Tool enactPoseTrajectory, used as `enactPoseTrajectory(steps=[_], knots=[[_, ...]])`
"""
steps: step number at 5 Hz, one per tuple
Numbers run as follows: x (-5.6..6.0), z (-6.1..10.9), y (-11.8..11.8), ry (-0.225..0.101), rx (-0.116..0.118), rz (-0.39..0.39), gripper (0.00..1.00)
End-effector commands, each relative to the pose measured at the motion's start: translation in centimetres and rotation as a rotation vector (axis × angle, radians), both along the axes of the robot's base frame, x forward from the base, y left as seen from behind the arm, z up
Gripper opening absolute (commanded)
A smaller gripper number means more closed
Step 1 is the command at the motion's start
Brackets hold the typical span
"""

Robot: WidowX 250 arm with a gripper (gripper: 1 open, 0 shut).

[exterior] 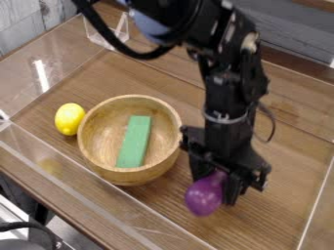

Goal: Put the purple eggplant in the brown bowl

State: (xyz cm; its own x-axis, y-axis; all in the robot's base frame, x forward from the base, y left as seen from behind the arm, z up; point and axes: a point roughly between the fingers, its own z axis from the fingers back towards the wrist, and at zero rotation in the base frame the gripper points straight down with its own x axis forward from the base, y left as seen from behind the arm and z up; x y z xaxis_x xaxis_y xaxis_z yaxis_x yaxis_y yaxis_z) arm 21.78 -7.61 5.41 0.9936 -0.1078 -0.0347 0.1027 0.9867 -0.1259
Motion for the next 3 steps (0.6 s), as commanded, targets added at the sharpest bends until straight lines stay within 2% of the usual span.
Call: enactPoseTrajectory(steps=[1, 3], knots=[[2.3, 3.4, 0.3, -0.101, -0.013, 0.020, 0.00], [3.0, 2.3, 1.0, -0.098, -0.014, 0.042, 0.00]])
